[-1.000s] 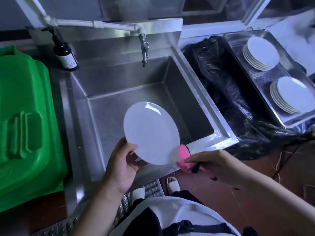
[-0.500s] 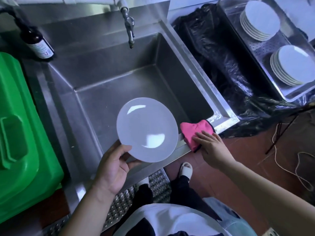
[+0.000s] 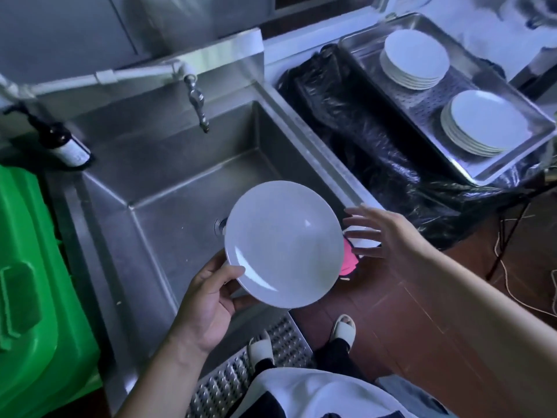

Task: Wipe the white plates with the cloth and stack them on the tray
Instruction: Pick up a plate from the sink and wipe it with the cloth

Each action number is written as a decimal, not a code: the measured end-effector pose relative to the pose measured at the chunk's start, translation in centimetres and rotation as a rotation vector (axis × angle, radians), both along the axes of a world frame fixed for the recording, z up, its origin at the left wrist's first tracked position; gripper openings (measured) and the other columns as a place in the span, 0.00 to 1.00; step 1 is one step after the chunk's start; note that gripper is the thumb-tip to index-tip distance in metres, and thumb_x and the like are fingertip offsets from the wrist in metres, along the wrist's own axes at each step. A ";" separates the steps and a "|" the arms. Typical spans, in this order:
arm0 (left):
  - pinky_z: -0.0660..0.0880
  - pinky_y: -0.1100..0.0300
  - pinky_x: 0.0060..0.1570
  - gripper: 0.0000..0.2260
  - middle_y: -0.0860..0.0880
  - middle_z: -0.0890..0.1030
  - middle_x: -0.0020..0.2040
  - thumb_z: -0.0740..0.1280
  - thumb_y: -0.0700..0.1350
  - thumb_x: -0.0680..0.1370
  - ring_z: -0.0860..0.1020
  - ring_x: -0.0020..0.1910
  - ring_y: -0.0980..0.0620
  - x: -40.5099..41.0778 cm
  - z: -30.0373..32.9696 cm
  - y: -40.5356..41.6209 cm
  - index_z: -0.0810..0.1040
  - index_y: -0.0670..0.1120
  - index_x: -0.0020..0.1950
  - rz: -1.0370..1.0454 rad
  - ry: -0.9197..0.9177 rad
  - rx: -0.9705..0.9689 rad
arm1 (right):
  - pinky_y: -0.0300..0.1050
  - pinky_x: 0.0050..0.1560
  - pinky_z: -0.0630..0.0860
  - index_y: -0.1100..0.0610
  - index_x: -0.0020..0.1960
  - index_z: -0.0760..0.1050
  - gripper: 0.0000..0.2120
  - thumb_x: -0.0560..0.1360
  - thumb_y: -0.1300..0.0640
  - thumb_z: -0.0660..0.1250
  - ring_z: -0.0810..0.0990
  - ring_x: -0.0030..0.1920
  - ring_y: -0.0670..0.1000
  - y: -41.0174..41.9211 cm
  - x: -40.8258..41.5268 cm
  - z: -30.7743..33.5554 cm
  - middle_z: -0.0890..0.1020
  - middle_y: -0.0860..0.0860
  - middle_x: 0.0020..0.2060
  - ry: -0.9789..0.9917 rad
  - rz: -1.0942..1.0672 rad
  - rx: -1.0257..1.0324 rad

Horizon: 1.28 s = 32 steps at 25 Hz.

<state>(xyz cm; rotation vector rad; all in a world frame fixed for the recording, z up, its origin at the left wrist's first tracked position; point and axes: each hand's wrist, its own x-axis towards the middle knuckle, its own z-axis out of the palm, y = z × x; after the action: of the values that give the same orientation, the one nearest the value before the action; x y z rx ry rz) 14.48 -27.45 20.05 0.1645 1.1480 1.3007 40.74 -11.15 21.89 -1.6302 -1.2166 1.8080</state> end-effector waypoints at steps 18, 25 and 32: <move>0.81 0.38 0.49 0.22 0.41 0.84 0.58 0.67 0.40 0.73 0.82 0.54 0.43 26.7 3.9 15.6 0.80 0.45 0.67 -0.470 0.126 -0.002 | 0.53 0.48 0.79 0.58 0.53 0.85 0.15 0.78 0.49 0.65 0.83 0.43 0.56 1.9 30.5 4.0 0.85 0.58 0.49 0.163 -0.417 -0.087; 0.77 0.32 0.59 0.23 0.42 0.83 0.63 0.66 0.41 0.72 0.80 0.65 0.43 32.2 5.6 22.0 0.77 0.45 0.67 -0.488 0.216 0.027 | 0.50 0.41 0.81 0.59 0.51 0.83 0.11 0.79 0.54 0.65 0.83 0.36 0.52 8.1 35.5 5.1 0.85 0.54 0.42 0.188 -0.468 -0.035; 0.75 0.37 0.64 0.20 0.44 0.85 0.59 0.59 0.36 0.75 0.78 0.65 0.47 37.3 4.6 33.1 0.87 0.50 0.57 -0.455 0.355 0.020 | 0.61 0.60 0.78 0.55 0.48 0.86 0.10 0.76 0.51 0.69 0.84 0.50 0.57 21.3 39.0 4.8 0.85 0.57 0.49 0.059 -0.383 0.004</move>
<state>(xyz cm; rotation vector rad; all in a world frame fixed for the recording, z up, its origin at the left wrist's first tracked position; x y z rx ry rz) 51.74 5.62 24.61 0.6537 1.3007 0.8962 79.76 10.18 26.70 -1.6606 -0.8129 1.5967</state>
